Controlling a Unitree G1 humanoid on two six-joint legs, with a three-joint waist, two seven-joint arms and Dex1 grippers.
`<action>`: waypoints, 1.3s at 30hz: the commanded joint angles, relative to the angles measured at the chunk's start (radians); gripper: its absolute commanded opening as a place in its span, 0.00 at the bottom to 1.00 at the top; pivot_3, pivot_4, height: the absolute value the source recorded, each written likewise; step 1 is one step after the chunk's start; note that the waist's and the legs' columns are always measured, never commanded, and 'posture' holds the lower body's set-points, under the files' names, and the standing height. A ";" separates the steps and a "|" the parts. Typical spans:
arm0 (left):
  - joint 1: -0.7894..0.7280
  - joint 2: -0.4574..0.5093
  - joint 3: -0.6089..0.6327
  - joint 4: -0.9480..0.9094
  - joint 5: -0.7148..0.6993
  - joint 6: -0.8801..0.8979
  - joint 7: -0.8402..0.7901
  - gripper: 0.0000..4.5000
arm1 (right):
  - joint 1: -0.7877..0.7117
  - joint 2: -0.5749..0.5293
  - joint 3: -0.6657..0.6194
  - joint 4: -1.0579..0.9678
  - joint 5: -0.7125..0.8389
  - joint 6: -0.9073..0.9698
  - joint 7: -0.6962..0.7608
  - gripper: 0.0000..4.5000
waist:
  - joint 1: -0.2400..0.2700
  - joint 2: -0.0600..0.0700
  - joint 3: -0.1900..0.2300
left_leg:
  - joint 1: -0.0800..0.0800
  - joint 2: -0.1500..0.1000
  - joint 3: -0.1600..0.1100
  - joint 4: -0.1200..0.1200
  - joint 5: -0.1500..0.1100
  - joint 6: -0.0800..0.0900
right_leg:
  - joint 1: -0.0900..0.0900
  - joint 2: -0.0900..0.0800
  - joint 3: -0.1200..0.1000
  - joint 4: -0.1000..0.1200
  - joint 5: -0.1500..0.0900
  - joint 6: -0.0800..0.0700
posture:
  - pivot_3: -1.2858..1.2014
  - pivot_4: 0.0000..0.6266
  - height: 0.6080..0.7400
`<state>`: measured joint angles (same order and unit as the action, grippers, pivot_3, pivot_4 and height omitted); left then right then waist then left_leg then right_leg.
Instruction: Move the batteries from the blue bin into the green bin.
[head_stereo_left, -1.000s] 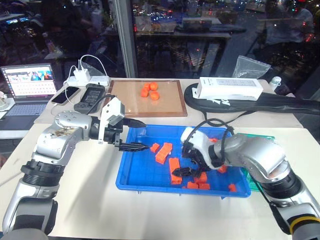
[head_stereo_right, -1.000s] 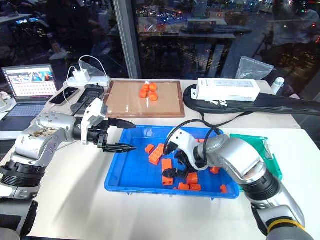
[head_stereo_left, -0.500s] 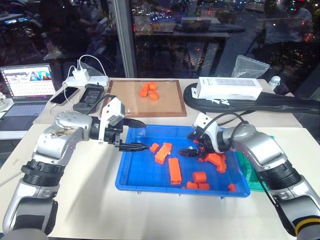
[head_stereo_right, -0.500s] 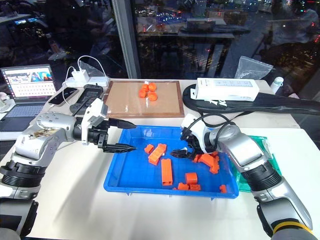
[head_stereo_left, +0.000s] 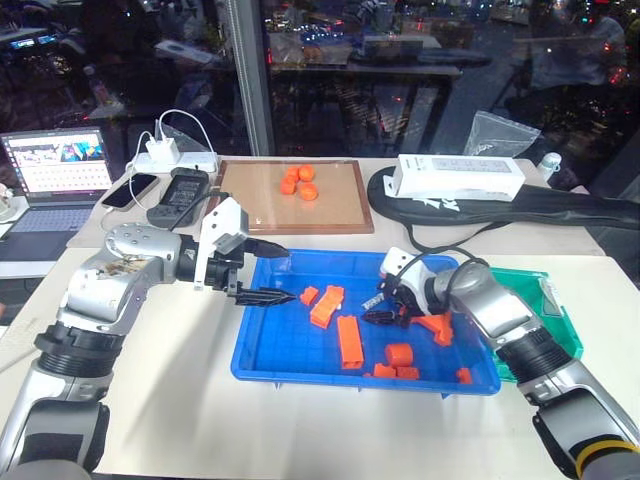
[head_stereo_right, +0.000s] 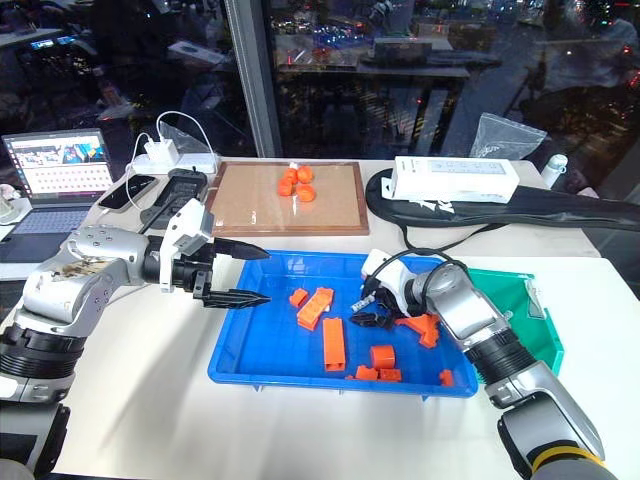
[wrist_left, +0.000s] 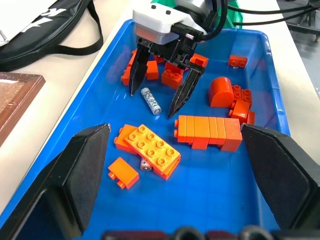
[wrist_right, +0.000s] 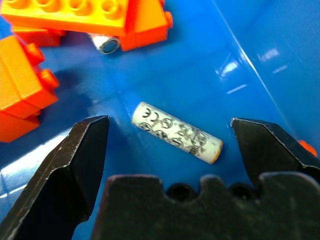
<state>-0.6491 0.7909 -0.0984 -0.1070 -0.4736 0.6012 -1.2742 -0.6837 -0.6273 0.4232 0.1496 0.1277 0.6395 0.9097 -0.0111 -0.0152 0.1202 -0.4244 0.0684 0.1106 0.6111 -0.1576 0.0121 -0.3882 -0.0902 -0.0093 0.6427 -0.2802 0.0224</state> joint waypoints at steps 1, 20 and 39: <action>-0.003 0.011 0.028 -0.037 -0.016 0.006 0.009 1.00 | 0.014 -0.005 -0.012 0.007 -0.034 -0.022 0.007 0.69 | 0.000 0.000 0.000 | 0.000 0.000 0.000 0.000 0.000 0.000 | 0.000 0.000 0.000 0.000 0.000 0.000 | 0.52 0.24 0.65; -0.043 -0.031 0.000 0.018 0.004 -0.022 -0.007 1.00 | -0.037 -0.067 -0.220 -0.229 0.079 0.175 0.052 0.05 | 0.003 0.000 0.000 | 0.000 0.000 0.000 0.001 0.000 0.000 | 0.000 0.000 0.000 0.000 0.000 0.000 | 0.52 0.24 0.65; -0.152 -0.121 -0.024 0.133 0.004 -0.056 -0.071 1.00 | 0.324 -0.546 -0.539 -0.264 0.108 0.238 0.082 0.05 | 0.012 0.001 0.000 | 0.001 0.000 0.001 0.000 0.000 0.000 | 0.000 -0.001 0.001 -0.001 -0.001 0.001 | 0.52 0.24 0.65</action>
<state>-0.7791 0.6638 -0.1342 0.0251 -0.4722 0.5663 -1.3357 -0.3635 -1.1695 -0.0701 -0.1123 0.2462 0.9149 1.0130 0.0010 -0.0139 0.1202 -0.4237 0.0678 0.1117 0.6110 -0.1579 0.0124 -0.3878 -0.0910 -0.0075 0.6417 -0.2815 0.0245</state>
